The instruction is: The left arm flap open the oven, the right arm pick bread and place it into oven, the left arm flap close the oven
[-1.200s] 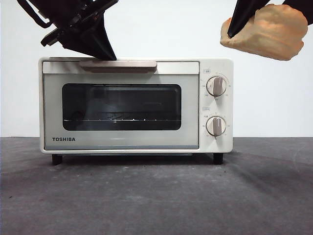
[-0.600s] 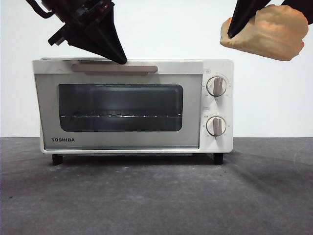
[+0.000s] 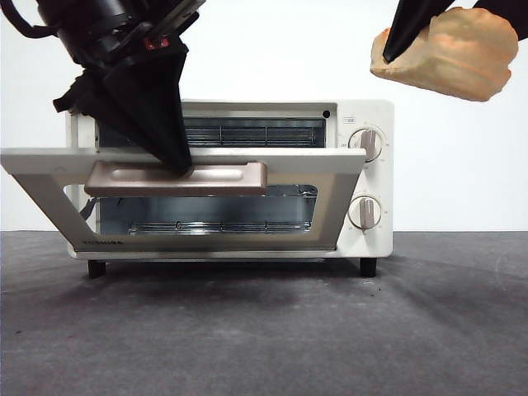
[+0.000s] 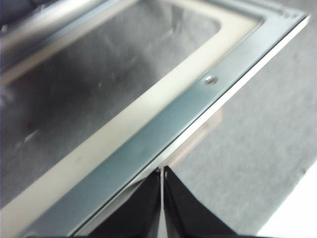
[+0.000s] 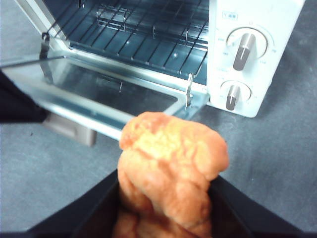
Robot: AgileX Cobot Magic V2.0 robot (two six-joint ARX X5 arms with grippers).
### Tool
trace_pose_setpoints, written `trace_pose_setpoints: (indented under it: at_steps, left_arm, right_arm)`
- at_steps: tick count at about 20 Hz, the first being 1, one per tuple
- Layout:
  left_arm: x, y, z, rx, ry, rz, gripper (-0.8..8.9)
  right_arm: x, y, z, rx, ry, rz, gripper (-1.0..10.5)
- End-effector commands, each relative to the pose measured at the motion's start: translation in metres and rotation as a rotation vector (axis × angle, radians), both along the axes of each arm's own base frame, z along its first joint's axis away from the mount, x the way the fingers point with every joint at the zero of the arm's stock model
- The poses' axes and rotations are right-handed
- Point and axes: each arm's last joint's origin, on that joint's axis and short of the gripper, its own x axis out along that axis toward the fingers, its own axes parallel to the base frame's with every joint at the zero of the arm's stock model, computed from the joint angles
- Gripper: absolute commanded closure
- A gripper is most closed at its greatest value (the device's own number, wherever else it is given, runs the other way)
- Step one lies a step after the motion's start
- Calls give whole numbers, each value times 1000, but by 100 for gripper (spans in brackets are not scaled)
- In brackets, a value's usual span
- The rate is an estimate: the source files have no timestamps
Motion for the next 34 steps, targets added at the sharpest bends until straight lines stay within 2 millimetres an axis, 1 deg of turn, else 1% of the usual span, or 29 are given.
trace_pose_setpoints:
  at_steps: [1, 5, 9, 12, 14, 17, 19, 21, 23, 25, 28, 30, 34]
  left_arm:
    - [0, -5, -3, 21, 4, -18, 797]
    - [-4, -4, -5, 46, 40, -20, 797]
    - [-3, -4, -3, 38, 17, -11, 797]
    - [-2, 6, 6, 21, -21, 23, 797]
    - [-3, 19, 18, 6, -71, 70, 797]
    - [-13, 44, 40, -46, -149, 133, 797]
    - [-23, 61, 50, -60, -181, 173, 797]
    - [-32, 76, 54, -62, -200, 209, 797]
    - [-43, 88, 51, -66, -216, 238, 797]
    - [-53, 97, 44, -59, -215, 257, 797]
    - [-66, 105, 36, -48, -205, 267, 797]
    - [-73, 108, 38, -53, -214, 267, 797]
    - [-85, 113, 44, -71, -246, 268, 797]
  right_arm:
    - [0, 3, 6, 13, -29, 14, 730]
    - [0, 3, 6, 13, -26, 18, 730]
    - [4, 8, 4, 31, -15, 45, 730]
    - [10, 16, -1, 41, 10, 74, 730]
    - [17, 24, -5, 56, 21, 94, 730]
    - [32, 41, -13, 85, 53, 117, 730]
    - [45, 54, -17, 80, 70, 128, 730]
    - [60, 70, -18, 66, 86, 128, 730]
    - [77, 86, -20, 49, 105, 126, 729]
    - [93, 102, -24, 32, 120, 122, 729]
    - [114, 122, -34, 20, 109, 96, 729]
    - [126, 132, -40, 23, 99, 67, 729]
    - [144, 141, -50, 50, 73, -19, 729]
